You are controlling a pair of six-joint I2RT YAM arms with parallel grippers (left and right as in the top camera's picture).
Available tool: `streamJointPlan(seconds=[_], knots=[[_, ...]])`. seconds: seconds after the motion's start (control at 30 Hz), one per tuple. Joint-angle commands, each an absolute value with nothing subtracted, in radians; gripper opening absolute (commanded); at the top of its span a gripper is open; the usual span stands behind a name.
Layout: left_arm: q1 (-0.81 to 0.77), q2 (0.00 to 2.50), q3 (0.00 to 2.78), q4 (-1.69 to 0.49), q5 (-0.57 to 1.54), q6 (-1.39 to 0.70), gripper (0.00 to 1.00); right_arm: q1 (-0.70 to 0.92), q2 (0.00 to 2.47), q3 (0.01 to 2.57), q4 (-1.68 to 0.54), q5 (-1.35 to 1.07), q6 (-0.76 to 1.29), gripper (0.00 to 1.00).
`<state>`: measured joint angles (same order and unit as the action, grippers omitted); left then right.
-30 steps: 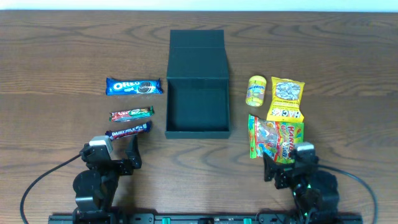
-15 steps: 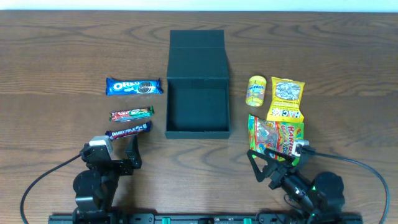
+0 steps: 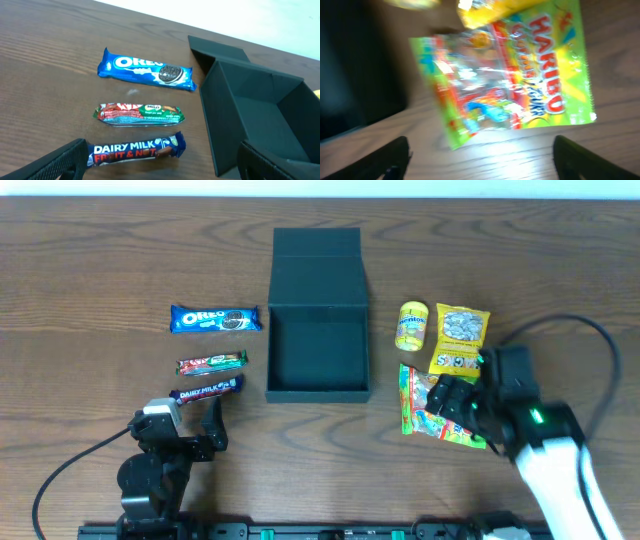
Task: Pack container
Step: 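Reach the right gripper to the Haribo bag and grasp it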
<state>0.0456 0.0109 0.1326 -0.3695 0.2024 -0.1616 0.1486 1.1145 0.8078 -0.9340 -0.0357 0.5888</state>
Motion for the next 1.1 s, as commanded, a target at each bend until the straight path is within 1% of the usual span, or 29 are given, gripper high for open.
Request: streamJointPlan(seconds=[0.0, 0.1, 0.2, 0.33, 0.43, 0.5, 0.53, 0.57, 0.6, 0.67, 0.73, 0.8, 0.97, 1.07], knots=[[0.052, 0.004, 0.113, -0.378, 0.203, -0.172, 0.95, 0.155, 1.272, 0.818, -0.926, 0.058, 0.559, 0.87], [0.052, 0.004, 0.113, -0.378, 0.203, -0.172, 0.95, 0.155, 1.406, 0.818, -0.868, 0.118, 0.559, 0.88], [0.052, 0.004, 0.113, -0.378, 0.203, -0.172, 0.95, 0.155, 1.473, 0.818, -0.794, 0.159, 0.55, 0.9], [0.052, 0.004, 0.113, -0.378, 0.203, -0.172, 0.95, 0.155, 1.551, 0.818, -0.676, 0.153, 0.476, 0.85], [0.052, 0.004, 0.113, -0.378, 0.203, -0.172, 0.95, 0.155, 1.592, 0.818, -0.633, 0.13, 0.429, 0.74], [0.052, 0.004, 0.113, -0.378, 0.203, -0.172, 0.95, 0.155, 1.615, 0.818, -0.615, 0.105, 0.399, 0.64], [0.052, 0.004, 0.113, -0.378, 0.203, -0.172, 0.95, 0.155, 1.624, 0.818, -0.612, 0.101, 0.395, 0.56], [0.052, 0.004, 0.113, -0.378, 0.203, -0.172, 0.95, 0.155, 1.634, 0.818, -0.612, 0.1, 0.395, 0.42], [0.052, 0.004, 0.113, -0.378, 0.203, -0.172, 0.95, 0.155, 1.638, 0.818, -0.613, 0.099, 0.395, 0.31], [0.052, 0.004, 0.113, -0.378, 0.203, -0.172, 0.95, 0.155, 1.642, 0.817, -0.614, 0.097, 0.394, 0.16], [0.052, 0.004, 0.113, -0.378, 0.203, -0.172, 0.95, 0.155, 1.642, 0.817, -0.613, 0.097, 0.394, 0.11], [0.052, 0.004, 0.113, -0.378, 0.203, -0.172, 0.95, 0.155, 1.642, 0.817, -0.613, 0.096, 0.394, 0.01], [0.052, 0.004, 0.113, -0.378, 0.203, -0.172, 0.95, 0.155, 1.639, 0.819, -0.623, 0.04, 0.369, 0.01], [0.052, 0.004, 0.113, -0.378, 0.203, -0.172, 0.95, 0.159, 1.613, 0.838, -0.664, 0.033, 0.368, 0.02]])
